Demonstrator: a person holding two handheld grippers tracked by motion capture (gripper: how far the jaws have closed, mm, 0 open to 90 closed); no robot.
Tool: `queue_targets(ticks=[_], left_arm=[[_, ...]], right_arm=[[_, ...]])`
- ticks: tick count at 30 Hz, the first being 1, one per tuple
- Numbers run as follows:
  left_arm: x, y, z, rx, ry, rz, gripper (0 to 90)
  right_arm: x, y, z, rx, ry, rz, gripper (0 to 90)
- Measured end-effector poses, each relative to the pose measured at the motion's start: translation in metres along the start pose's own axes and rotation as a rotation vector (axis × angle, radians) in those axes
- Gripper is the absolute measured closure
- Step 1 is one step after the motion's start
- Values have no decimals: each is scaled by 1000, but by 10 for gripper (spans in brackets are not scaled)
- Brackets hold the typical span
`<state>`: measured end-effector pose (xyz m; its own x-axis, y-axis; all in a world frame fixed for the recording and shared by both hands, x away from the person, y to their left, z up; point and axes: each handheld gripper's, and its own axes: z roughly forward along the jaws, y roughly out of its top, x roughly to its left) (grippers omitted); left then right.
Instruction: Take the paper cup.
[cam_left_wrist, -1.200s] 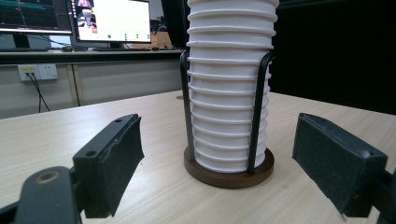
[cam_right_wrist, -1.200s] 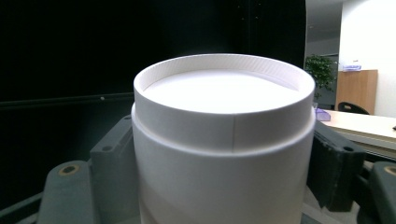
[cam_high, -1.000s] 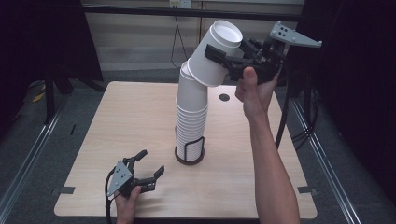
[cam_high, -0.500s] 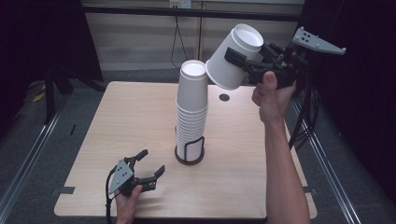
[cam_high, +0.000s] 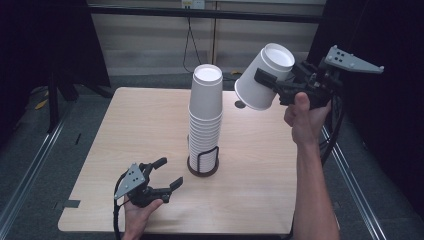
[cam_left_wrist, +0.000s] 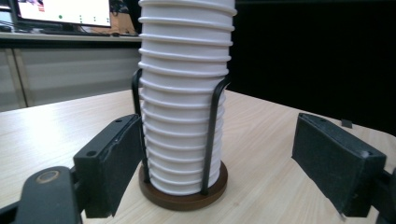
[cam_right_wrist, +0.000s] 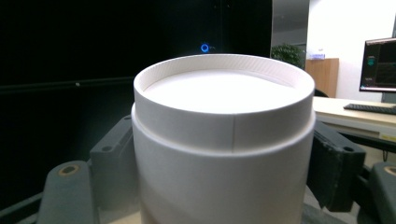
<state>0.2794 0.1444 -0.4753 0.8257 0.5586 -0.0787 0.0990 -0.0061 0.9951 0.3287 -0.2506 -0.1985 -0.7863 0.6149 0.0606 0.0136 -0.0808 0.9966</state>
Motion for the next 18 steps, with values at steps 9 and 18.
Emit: queue_targets(ticks=[9, 18], left_arm=[[-7, 9, 9, -1, -44, 18, 159], [-12, 24, 18, -10, -80, 35, 157]], right_arm=[[0, -31, -6, 40, 18, 35, 228], [2, -65, -13, 77, 15, 67, 228]])
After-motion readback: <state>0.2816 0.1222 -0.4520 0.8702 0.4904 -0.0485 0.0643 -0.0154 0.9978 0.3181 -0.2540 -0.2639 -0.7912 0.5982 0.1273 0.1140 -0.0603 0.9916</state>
